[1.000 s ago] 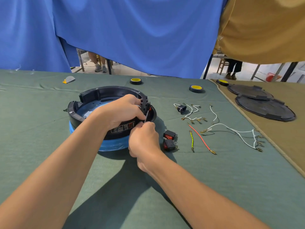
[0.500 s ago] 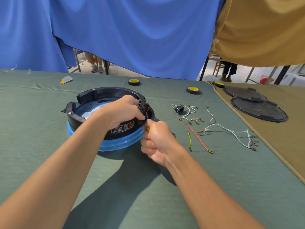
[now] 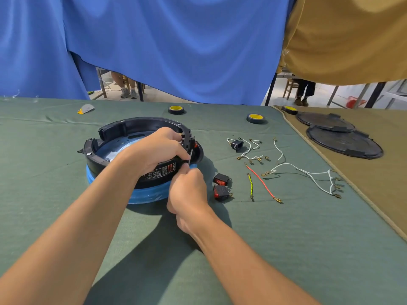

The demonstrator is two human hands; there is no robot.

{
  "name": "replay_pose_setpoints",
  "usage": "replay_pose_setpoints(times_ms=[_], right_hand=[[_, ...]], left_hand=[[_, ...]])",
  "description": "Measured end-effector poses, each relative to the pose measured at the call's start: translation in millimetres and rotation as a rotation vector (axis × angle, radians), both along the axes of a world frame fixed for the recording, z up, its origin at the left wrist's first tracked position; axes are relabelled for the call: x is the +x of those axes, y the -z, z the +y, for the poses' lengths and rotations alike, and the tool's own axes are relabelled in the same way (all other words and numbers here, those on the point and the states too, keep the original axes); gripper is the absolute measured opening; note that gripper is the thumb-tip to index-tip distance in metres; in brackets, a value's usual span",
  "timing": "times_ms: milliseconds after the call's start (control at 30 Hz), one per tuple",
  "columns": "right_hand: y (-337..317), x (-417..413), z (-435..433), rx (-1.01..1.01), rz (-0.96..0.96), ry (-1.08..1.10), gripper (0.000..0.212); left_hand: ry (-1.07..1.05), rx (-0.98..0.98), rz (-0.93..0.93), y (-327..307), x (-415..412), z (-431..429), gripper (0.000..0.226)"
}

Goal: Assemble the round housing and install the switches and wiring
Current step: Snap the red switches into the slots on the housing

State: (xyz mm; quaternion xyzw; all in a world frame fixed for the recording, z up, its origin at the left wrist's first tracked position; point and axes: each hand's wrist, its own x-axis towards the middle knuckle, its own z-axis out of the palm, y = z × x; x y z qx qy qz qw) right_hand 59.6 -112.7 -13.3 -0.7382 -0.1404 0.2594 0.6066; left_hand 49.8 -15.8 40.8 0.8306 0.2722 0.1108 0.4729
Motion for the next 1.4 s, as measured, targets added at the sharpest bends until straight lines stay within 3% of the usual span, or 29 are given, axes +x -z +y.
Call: replay_pose_setpoints(times_ms=[133, 267, 333, 500, 633, 700, 800, 1000, 1100, 1167, 1333, 1400], right_hand=[[1, 13, -1, 0.151, 0.233, -0.026, 0.029], [-4, 26, 0, 0.165, 0.265, -0.057, 0.034], [-1, 26, 3, 0.117, 0.166, -0.050, 0.033], [5, 19, 9, 0.053, -0.060, 0.073, 0.037], [1, 18, 2, 0.034, -0.003, 0.166, 0.038], [-3, 21, -1, 0.113, 0.044, 0.246, 0.039], [-19, 41, -12, 0.187, -0.188, 0.324, 0.032], [-43, 103, -22, -0.007, -0.576, 0.069, 0.011], [-32, 103, -10, -0.141, -0.688, -0.095, 0.020], [-26, 103, -5, -0.149, -0.717, -0.141, 0.027], [-22, 113, -7, -0.148, -0.791, -0.116, 0.017], [-27, 120, -14, -0.045, -0.669, -0.115, 0.012]], left_hand=[[-0.017, -0.034, -0.013, -1, 0, 0, 0.028], [0.002, -0.022, 0.000, -2, 0, 0, 0.034], [-0.001, -0.014, 0.017, 0, 1, 2, 0.049], [0.013, 0.009, 0.027, 2, 2, 4, 0.051], [0.019, 0.001, 0.018, 2, 2, 4, 0.056], [0.022, 0.009, 0.022, 2, 2, 5, 0.052], [0.034, 0.013, 0.014, 2, 1, 4, 0.037], [0.062, 0.090, 0.027, 3, 0, 1, 0.033], [0.056, 0.109, 0.032, 2, 0, 0, 0.030], [0.063, 0.117, 0.036, 3, -1, 0, 0.030], [0.087, 0.171, 0.065, 3, -4, 0, 0.034], [0.116, 0.291, 0.106, 3, -3, 0, 0.029]])
